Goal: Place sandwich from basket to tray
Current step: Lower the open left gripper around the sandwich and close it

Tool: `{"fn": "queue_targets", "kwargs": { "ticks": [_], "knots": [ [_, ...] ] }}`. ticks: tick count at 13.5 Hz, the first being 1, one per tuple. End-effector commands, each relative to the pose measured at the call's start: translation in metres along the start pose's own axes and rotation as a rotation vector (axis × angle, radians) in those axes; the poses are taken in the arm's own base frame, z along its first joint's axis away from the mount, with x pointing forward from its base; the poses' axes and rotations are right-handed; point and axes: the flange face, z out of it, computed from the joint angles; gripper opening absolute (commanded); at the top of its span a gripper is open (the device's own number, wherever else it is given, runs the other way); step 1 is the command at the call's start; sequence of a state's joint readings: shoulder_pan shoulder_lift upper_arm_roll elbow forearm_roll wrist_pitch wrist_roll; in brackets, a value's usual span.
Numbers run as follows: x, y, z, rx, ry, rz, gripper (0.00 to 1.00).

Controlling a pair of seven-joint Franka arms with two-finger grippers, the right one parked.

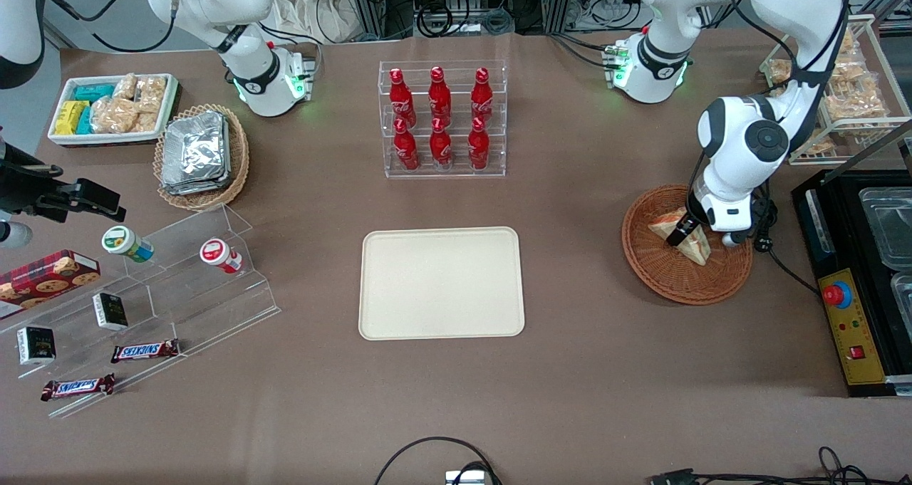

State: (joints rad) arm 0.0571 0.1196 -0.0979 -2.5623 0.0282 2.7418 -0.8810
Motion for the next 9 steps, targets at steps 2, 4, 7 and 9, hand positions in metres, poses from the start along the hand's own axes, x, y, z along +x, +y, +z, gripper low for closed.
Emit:
{"fn": "queue_targets", "kwargs": {
  "ticks": [2, 4, 7, 9],
  "knots": [
    [-0.006, -0.004, 0.003, -0.015, 0.015, 0.012, 0.36],
    [-0.008, -0.003, 0.001, -0.011, 0.013, 0.047, 0.35],
    [-0.008, -0.004, -0.017, 0.026, -0.009, 0.137, 0.33],
    [-0.006, -0.004, -0.044, 0.04, -0.01, 0.23, 0.33]
  ]
}}
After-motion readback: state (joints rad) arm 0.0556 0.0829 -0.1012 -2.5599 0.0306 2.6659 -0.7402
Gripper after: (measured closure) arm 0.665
